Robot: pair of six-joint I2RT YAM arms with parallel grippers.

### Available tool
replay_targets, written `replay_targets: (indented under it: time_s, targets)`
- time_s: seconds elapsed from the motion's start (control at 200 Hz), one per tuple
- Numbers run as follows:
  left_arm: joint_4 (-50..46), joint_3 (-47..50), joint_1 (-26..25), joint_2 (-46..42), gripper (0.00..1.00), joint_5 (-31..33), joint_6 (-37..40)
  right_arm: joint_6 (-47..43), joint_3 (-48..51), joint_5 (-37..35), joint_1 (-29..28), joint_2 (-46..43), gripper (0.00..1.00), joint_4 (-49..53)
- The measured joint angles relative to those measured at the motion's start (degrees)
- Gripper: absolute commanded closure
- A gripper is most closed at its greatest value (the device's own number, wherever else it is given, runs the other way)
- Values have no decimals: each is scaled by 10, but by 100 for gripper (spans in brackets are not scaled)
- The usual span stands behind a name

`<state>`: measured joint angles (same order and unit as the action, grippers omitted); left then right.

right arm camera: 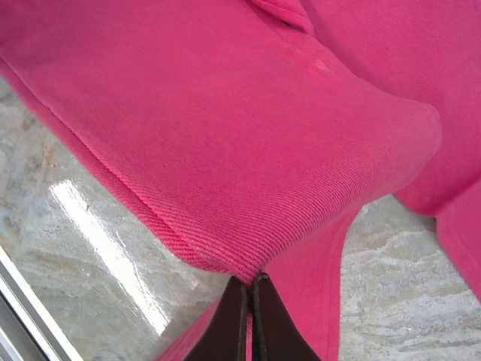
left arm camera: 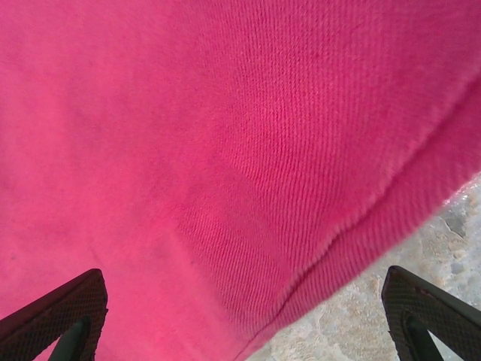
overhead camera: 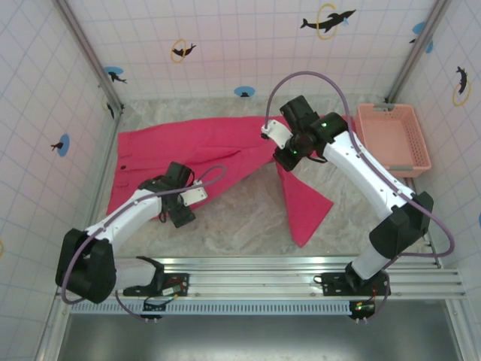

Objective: Roll up the long pants

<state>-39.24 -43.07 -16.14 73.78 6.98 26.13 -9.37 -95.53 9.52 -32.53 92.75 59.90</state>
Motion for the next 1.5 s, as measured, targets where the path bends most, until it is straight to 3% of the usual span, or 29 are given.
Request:
replay_targets:
  time_s: [0.14, 0.175, 0.23, 0.275, 0.41, 0.646, 0.826, 0.981, 1.196, 1.376, 1.496]
  targets:
    - [7, -16, 0, 58, 21, 9, -22, 3, 0, 13, 8, 0, 100, 0]
    - [11, -19, 0, 69, 36, 11, -29, 4, 0, 16, 10, 0, 100, 0]
    - [14, -20, 0, 80, 81, 15, -38, 4, 0, 19, 15, -1, 100, 0]
    - [15, -21, 0, 86, 100, 25, -46, 4, 0, 21, 19, -1, 100, 0]
    - [7, -40, -1, 94, 100, 66, -58, 0, 11, 17, 27, -10, 100, 0]
    - [-88, -147, 9, 93, 100, 206, -104, -10, 116, -9, 28, -37, 100, 0]
    - [-151, -173, 56, 40, 100, 225, -125, -4, 187, 37, -5, -51, 100, -22]
    - [-183, -123, 60, -66, 100, 231, -127, 8, 230, 65, -47, -89, 100, -22]
    - [-268, -101, 64, -179, 100, 234, -127, 14, 159, 97, -70, -88, 100, 50]
    - [-289, -141, 68, -176, 100, 248, -108, 17, 85, 86, -63, -41, 100, 94]
    - [-284, -189, 74, -120, 100, 243, -90, 23, 33, 75, -31, 17, 100, 105]
